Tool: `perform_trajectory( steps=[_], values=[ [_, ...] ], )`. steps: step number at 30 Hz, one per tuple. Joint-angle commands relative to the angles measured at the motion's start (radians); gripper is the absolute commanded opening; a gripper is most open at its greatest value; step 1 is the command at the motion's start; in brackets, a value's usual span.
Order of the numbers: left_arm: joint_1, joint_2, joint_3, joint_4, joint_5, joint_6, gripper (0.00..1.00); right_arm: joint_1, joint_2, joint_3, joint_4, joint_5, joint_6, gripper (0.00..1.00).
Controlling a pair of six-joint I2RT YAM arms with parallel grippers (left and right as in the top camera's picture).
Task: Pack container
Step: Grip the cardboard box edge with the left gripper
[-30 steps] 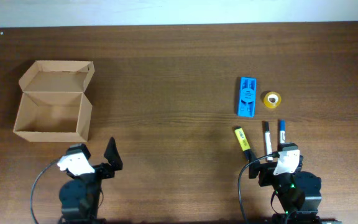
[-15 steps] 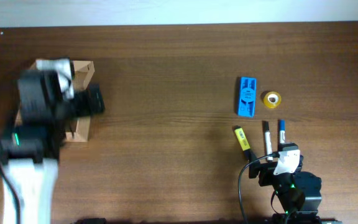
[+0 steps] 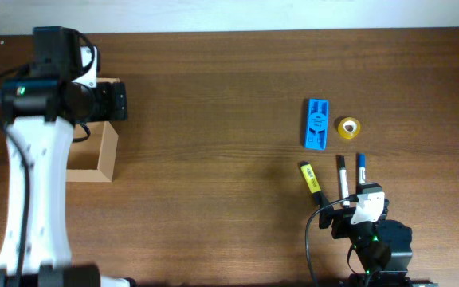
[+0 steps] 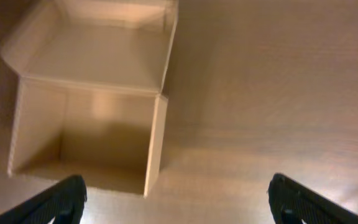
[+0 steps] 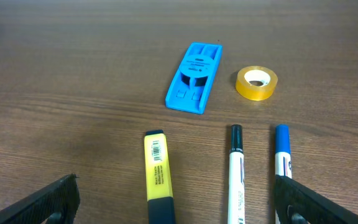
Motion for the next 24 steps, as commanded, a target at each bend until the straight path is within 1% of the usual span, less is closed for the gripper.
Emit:
perform_trajectory(
  steps=[1,8,12,16,17,18,20,24],
  values=[
    [0.028,0.103,0.008,-0.015,-0.024,0.013,0.92,-0.008,-0.007,-0.006,-0.002,0.01,-0.006,0.99],
    [0.072,0.245,0.008,-0.034,-0.003,0.028,0.92,-0.008,-0.007,-0.006,-0.002,0.01,-0.006,0.99],
    [0.075,0.319,0.005,-0.046,-0.006,0.035,0.92,-0.008,-0.007,-0.006,-0.002,0.01,-0.006,0.99],
    [0.076,0.386,-0.001,-0.04,-0.003,0.034,0.89,-0.008,-0.007,-0.006,-0.002,0.01,-0.006,0.99],
    [0.077,0.402,-0.001,-0.04,-0.003,0.034,0.78,-0.008,-0.007,-0.006,-0.002,0.01,-0.006,0.99],
    [0.079,0.422,-0.002,-0.041,-0.004,0.035,0.72,-0.008,-0.007,-0.006,-0.002,0.01,-0.006,1.0],
    [0.079,0.463,-0.002,-0.047,-0.003,0.034,0.64,-0.008,-0.007,-0.006,-0.002,0.01,-0.006,0.99],
    [0.079,0.523,-0.002,-0.048,-0.003,0.023,0.61,-0.008,-0.007,-0.006,-0.002,0.01,-0.006,0.99]
  ],
)
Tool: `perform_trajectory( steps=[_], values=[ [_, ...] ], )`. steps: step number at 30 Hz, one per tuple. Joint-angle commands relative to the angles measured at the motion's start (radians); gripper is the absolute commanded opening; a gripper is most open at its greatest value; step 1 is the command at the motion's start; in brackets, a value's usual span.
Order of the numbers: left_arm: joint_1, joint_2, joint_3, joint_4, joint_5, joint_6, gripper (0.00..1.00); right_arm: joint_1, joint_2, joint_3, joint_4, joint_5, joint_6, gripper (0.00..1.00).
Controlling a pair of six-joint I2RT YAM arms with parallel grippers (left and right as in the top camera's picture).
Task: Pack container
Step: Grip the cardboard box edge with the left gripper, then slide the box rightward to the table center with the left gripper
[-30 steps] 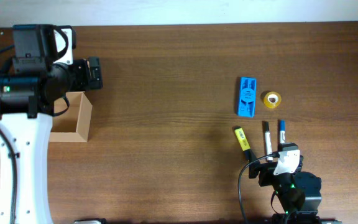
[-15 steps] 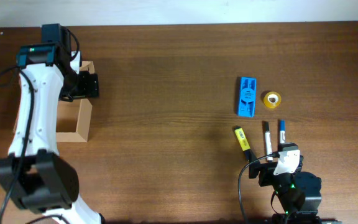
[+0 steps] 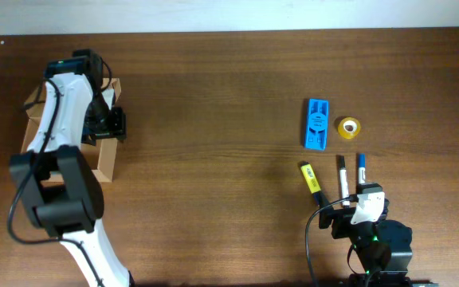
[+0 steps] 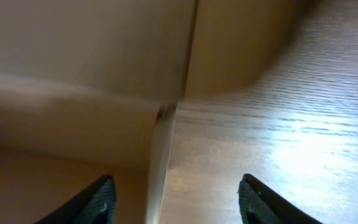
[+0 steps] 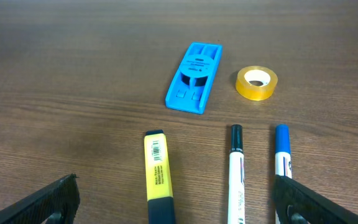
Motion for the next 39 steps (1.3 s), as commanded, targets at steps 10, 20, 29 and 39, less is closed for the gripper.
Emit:
perform_trajectory(
  steps=[10,20,29,39],
  values=[
    [0.009,0.069,-0.001,0.004,0.002,-0.008,0.02,-0.008,-0.007,-0.006,-0.002,0.01,-0.005,0.99],
    [-0.051,0.027,0.186,-0.133,0.053,-0.101,0.02,-0.008,-0.007,-0.006,-0.002,0.01,-0.005,0.99],
    [-0.33,0.02,0.62,-0.363,0.05,-0.307,0.02,-0.008,-0.007,-0.006,-0.002,0.01,-0.005,0.99],
    [-0.713,0.029,0.702,-0.354,-0.047,-0.706,0.02,-0.008,-0.007,-0.006,-0.002,0.01,-0.005,0.99]
  ],
)
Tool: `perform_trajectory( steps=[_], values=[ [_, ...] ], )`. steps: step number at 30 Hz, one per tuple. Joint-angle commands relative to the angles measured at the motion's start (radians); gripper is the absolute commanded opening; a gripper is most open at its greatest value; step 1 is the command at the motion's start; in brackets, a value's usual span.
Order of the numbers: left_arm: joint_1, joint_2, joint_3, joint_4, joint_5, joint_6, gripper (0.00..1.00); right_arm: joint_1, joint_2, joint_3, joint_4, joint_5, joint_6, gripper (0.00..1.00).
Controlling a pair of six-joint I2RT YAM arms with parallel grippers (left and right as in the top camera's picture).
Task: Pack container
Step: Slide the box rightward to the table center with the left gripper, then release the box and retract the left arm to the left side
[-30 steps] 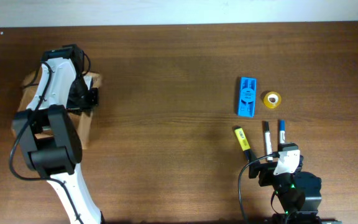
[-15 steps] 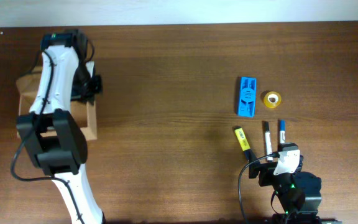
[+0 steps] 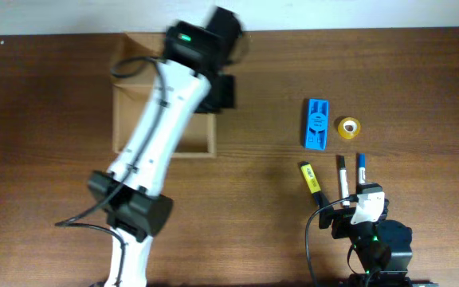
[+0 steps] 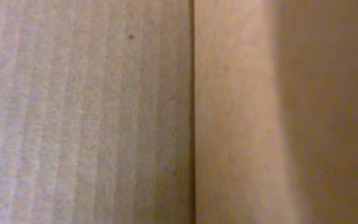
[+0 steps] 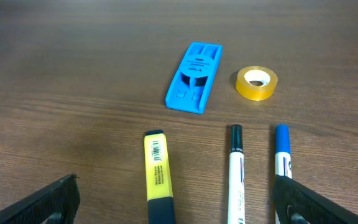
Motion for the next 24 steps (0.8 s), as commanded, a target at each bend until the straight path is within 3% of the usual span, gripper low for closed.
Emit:
perform_trajectory(
  steps=[1,9,24],
  values=[
    [-0.08,-0.013,0.013,0.006,-0.075,-0.233,0.02,-0.008,-0.007,-0.006,-0.002,0.01,-0.005,0.99],
    [-0.211,0.08,0.013,0.095,-0.071,-0.385,0.02,-0.008,-0.007,-0.006,-0.002,0.01,-0.005,0.99],
    [-0.19,0.312,0.013,0.157,-0.025,-0.275,0.02,-0.008,-0.007,-0.006,-0.002,0.01,-0.005,0.99]
  ],
)
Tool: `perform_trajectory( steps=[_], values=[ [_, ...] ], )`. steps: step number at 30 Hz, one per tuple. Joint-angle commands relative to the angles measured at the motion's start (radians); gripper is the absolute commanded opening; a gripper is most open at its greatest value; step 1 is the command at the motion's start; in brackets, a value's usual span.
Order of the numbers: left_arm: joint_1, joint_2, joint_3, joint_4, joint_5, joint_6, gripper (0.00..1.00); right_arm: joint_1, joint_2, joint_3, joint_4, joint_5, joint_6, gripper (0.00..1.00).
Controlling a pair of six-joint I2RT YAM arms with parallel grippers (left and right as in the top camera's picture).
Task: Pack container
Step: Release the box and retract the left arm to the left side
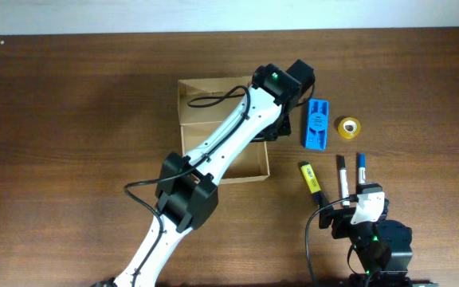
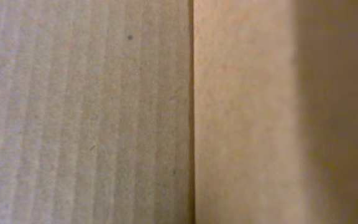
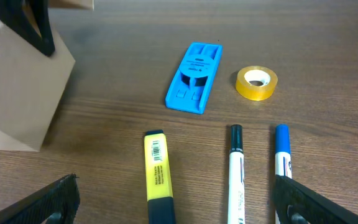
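Note:
An open cardboard box lies mid-table, and its corner shows in the right wrist view. My left gripper sits on the box's right wall near the far corner. Its wrist view is filled with cardboard, so the fingers are hidden. To the right lie a blue case, a yellow tape roll, a yellow highlighter, a white marker and a blue marker. My right gripper rests open just short of the pens, holding nothing.
The left arm stretches diagonally over the box from the front. Bare brown table lies left of the box. The right arm's base sits at the front edge.
The box and my left gripper have moved together further right, from left of centre to beside the blue case. The box's corner now shows in the right wrist view. The right arm is unchanged.
The box first stood at the far left edge with my left gripper open above it. Then the fingers straddled its right wall. After that the box was at centre-left with the gripper, and it now lies next to the blue case. The right gripper never moved.

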Motion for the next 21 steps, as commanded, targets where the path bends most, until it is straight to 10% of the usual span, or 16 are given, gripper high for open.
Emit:
perform_trajectory(
  steps=[1,16,21],
  values=[
    [0.017,0.019,0.01,0.005,0.002,0.049,0.02,-0.008,-0.007,-0.006,-0.002,0.01,-0.005,0.99],
    [0.02,0.037,0.01,0.053,0.002,0.102,0.03,-0.008,-0.007,-0.006,-0.002,0.01,-0.005,0.99],
    [0.023,0.037,0.01,0.068,0.002,0.102,0.29,-0.008,-0.007,-0.006,-0.002,0.01,-0.005,0.99]
  ],
)
